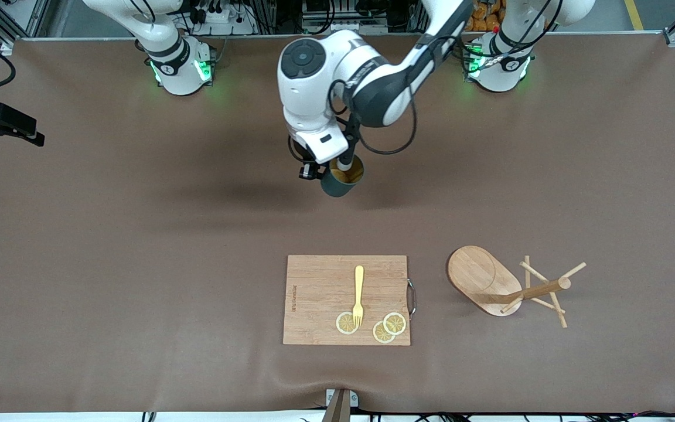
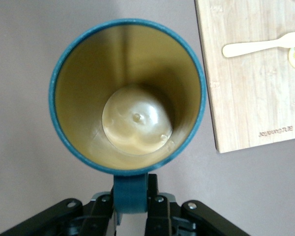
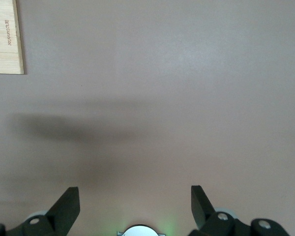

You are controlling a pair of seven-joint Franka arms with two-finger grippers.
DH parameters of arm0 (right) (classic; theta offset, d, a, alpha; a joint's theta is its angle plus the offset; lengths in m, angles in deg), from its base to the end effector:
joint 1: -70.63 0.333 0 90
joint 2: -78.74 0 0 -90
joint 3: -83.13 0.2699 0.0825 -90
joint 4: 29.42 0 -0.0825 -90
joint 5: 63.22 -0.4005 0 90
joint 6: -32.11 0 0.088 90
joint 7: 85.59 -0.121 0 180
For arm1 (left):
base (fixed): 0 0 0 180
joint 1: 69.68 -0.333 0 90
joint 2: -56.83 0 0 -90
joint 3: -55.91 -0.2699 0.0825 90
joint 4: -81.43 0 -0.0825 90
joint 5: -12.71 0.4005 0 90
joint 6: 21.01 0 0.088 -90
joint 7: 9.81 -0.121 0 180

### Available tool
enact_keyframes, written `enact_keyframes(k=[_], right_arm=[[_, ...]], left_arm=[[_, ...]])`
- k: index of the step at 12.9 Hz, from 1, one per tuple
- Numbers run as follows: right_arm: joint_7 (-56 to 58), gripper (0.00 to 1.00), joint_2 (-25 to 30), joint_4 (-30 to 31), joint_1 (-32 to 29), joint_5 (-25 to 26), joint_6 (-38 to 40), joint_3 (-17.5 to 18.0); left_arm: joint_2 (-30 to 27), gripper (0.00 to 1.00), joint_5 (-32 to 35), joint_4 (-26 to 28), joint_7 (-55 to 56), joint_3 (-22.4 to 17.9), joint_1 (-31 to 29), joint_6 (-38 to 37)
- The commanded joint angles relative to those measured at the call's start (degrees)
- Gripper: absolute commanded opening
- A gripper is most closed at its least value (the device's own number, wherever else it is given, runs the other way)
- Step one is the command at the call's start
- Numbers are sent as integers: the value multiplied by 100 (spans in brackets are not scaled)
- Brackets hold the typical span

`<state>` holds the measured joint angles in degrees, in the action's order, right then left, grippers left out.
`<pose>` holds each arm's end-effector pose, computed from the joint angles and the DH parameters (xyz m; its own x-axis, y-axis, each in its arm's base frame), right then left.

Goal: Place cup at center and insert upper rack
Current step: 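Carry the mug with the left gripper to the wooden mug tree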

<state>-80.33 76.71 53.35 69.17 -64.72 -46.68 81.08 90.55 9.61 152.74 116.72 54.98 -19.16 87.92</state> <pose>0.5574 -0.0303 0.5888 0.9941 0.0358 -0.1019 0.0325 -0.9989 -0.0343 0.4632 -0.5548 0.3729 0.2140 0.9740 -0.0751 0.9768 -0.2124 0.0287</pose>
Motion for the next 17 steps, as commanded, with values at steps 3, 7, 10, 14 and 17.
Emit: enact_keyframes(k=[3,7,10,14,17], right_arm=[[-51,100,18,-33,67,53,39,-23],[-51,100,18,-33,67,53,48,-15],[-51,100,18,-33,94,53,48,-14],[-51,100,18,-33,138,53,65,-14],[-51,100,18,-33,155,53,57,-14]], left_arm=[[-612,0,-990,234,-910,32,-727,-126],[-779,0,-1762,234,-1691,32,-1228,-319],[-937,0,-2342,242,-2367,32,-1790,-582],[-1069,0,-2967,242,-3370,41,-2564,-1136],[-1043,0,-3660,242,-4169,32,-3152,-1391]])
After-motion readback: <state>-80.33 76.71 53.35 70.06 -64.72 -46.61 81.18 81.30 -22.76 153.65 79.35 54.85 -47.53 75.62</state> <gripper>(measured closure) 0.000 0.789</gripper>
